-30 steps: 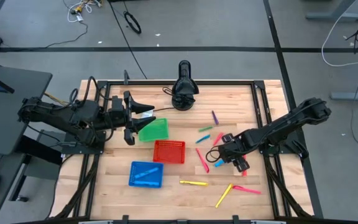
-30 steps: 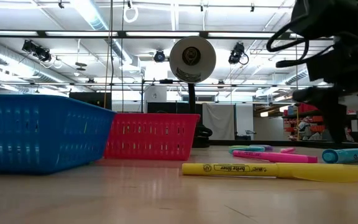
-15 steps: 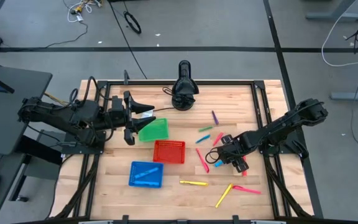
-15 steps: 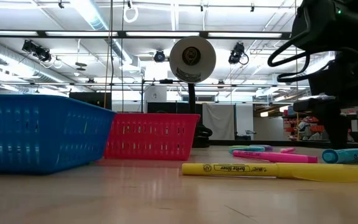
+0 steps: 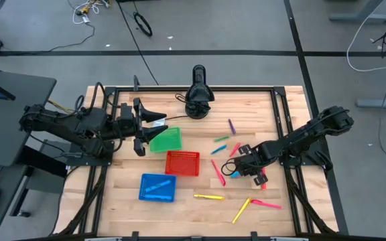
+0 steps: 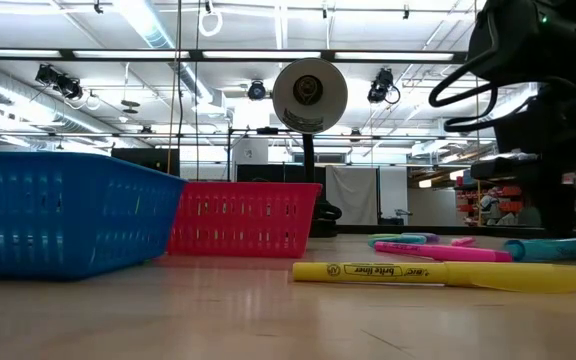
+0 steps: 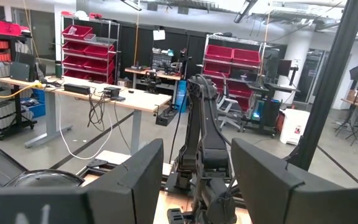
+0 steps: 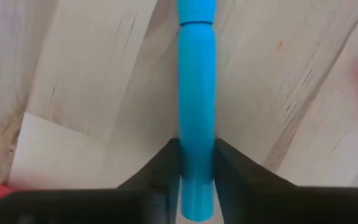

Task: Pick & Place Markers
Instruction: Put the blue highlighter pen into the blue bin

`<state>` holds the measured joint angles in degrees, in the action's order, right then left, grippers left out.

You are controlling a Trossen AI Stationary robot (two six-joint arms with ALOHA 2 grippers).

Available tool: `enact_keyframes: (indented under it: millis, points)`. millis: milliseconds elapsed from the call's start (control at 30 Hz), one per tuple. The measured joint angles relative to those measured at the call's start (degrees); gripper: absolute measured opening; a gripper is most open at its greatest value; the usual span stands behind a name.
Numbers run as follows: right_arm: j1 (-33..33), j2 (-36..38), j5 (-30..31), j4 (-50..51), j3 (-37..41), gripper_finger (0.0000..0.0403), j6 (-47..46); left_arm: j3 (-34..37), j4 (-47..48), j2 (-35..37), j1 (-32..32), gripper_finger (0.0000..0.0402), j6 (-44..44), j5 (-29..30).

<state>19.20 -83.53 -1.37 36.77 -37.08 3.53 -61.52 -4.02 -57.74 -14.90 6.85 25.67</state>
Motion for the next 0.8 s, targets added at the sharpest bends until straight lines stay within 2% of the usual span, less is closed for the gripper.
enact_keyframes:
  millis: [100, 233, 467, 800]
  points:
    - [0.0, 0.0, 0.0, 0.0, 0.0, 0.0063, -1.1, 0.0, 0.0, 0.0, 0.0, 0.0195, 0.0, 0.0]
    - [0.0, -0.2, 0.2, 1.6, -1.1, 0.006, -1.7, 0.0, 0.0, 0.0, 0.0, 0.0195, 0.0, 0.0]
    - [0.0, 0.2, 2.4, 7.6, -8.6, 0.0056, -4.0, 0.0, 0.0, 0.0, 0.0, 0.0195, 0.0, 0.0]
    - [-0.5, 1.8, 6.7, 7.7, -16.2, 0.0055, -6.6, 0.0, 0.0, 0.0, 0.0, 0.0195, 0.0, 0.0]
